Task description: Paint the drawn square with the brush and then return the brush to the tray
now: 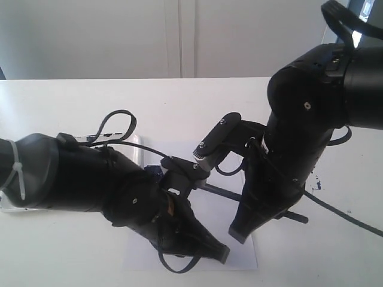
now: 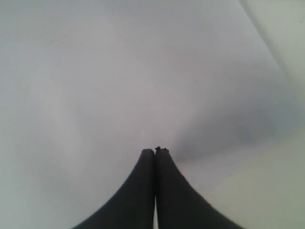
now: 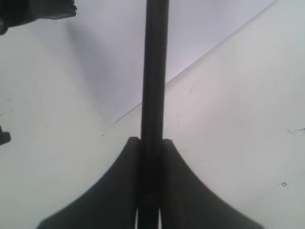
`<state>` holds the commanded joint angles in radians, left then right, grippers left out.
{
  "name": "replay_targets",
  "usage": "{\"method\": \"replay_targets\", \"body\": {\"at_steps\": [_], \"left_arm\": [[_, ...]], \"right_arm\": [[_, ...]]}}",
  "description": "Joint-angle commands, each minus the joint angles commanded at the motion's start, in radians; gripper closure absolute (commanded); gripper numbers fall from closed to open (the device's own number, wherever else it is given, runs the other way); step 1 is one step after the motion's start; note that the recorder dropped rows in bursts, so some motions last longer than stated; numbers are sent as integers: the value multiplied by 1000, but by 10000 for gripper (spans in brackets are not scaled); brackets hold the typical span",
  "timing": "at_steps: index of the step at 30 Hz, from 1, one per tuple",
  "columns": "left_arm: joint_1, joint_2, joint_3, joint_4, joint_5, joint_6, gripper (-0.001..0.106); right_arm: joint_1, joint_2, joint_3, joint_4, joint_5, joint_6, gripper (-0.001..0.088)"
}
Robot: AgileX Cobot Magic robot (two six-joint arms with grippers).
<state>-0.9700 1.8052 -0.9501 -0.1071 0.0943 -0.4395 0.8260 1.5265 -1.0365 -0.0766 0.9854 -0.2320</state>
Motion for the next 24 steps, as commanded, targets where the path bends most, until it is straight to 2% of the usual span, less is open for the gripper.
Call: {"method": "replay_targets", "body": {"at_steps": [10,16,24], "left_arm": [[0,0,66,0,-129,-76,1053],[0,0,69,0,-123,-81,1053],[0,0,69,0,-123,-81,1053]], "right_arm": [[2,0,0,54,0,-86,868],[2,0,0,49,-20,-82,868],[2,2,0,-29,-39,-22,868]]}}
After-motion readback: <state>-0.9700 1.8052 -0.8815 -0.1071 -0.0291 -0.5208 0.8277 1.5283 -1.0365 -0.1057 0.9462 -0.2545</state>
